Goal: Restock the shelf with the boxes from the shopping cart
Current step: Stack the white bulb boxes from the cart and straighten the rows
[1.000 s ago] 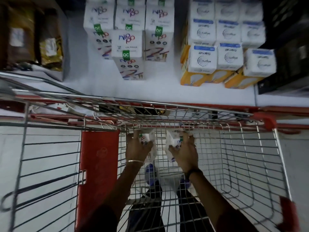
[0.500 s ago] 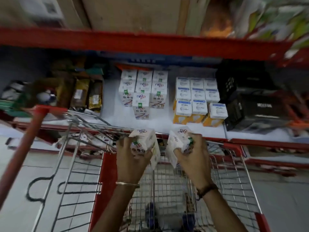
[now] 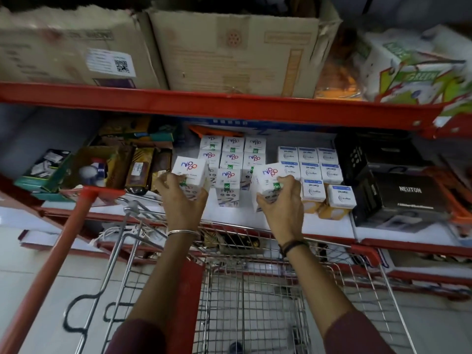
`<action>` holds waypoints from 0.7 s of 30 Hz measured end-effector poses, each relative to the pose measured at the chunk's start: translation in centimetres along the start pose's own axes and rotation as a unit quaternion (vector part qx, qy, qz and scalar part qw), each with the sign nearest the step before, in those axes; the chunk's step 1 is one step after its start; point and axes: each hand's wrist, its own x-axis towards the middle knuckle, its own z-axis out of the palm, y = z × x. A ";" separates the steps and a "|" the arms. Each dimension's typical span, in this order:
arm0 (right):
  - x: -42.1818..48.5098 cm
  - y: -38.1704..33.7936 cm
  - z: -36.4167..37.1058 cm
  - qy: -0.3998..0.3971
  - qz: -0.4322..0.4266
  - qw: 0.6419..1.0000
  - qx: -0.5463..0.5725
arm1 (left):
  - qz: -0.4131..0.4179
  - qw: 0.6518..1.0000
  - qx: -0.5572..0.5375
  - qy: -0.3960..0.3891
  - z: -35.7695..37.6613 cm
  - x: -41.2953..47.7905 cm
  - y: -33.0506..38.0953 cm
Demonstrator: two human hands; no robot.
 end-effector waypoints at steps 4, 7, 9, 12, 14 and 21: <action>0.8 1.1 3.3 -0.021 0.018 1.000 0.009 | -0.052 0.999 -0.010 0.001 2.6 1.0 -2.0; 1.2 1.9 5.4 -0.033 0.033 0.999 0.018 | -0.102 0.994 -0.033 0.010 4.1 1.3 -3.3; 1.4 2.2 6.5 -0.038 0.039 0.998 0.018 | -0.128 0.991 -0.046 0.004 4.9 1.5 -4.4; 1.3 2.5 7.8 -0.038 0.045 0.998 0.010 | -0.121 0.990 -0.067 -0.006 6.0 1.5 -6.0; 1.2 2.7 8.6 -0.035 0.054 0.998 0.007 | -0.111 0.991 -0.068 -0.016 6.5 1.6 -6.2; -0.1 2.8 9.0 -0.046 0.121 0.986 0.109 | -0.170 0.977 -0.113 -0.064 6.7 1.3 -5.4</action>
